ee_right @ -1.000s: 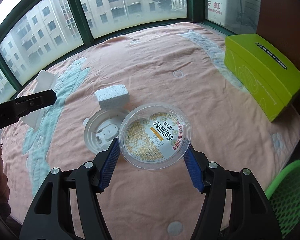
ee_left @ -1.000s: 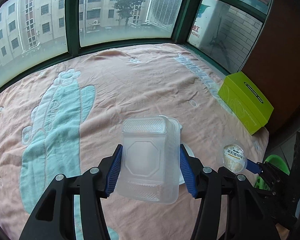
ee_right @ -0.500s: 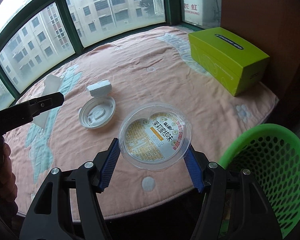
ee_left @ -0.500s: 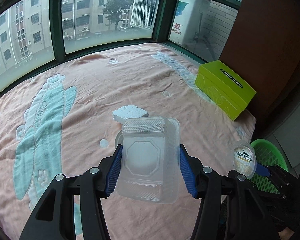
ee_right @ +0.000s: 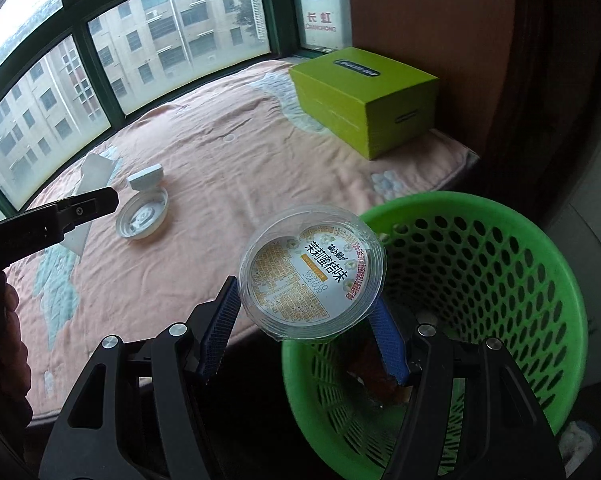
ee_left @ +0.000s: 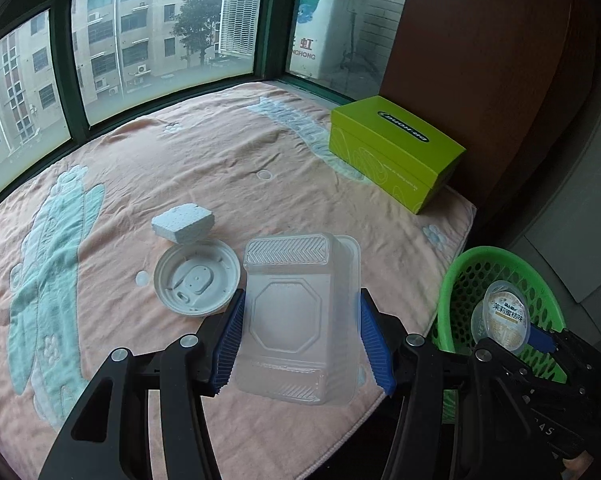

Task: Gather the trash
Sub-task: 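Carry the clear box and pudding cup over the green wastebasket and open both grippers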

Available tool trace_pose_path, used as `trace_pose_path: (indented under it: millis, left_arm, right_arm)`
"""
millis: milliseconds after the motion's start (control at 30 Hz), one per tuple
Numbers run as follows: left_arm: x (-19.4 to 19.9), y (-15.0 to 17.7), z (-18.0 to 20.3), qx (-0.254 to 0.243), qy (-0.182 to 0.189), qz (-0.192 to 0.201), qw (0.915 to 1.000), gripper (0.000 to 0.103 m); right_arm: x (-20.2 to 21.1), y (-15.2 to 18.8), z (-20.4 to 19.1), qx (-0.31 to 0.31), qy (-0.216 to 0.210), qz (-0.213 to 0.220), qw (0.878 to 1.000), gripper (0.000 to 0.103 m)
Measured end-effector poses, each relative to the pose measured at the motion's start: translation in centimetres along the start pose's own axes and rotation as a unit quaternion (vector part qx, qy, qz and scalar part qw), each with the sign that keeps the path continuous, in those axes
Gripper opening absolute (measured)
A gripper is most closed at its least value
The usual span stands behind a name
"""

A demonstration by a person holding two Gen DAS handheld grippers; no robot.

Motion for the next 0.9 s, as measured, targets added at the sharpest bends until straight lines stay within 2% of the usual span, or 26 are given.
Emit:
trace_pose_path:
  millis: [367,800,900]
  left_arm:
    - [-1.1,-0.2,5.3,-0.043,0.024,-0.007,0.9987,0.053]
    - [-1.8,-0.3,9.2,-0.075,0.040,-0.011,0.9963,0.053]
    - [-2.0,-0.4,9.9,-0.080,0.043,-0.012,0.9958,0.053]
  right_arm:
    - [0.9,2.5,6.0,-0.039,0.043,-0.010,0.998,0.063]
    - [1.6,3.8,9.5,-0.071,0.069,-0.013,0.995,0.064]
    - [1.6,3.9,10.0,-0.077,0.070,-0.015,0.994,0.068]
Point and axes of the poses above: each gripper's, at about its wrist camera, not at the fingertips, and x roughly against the way its jaws point, z to its right, y to its underside, the point moved 7 cm from there along -x, roughly the way its jaws point, and after that the axes turned 11 degrees about y, right-handed, at the moved point
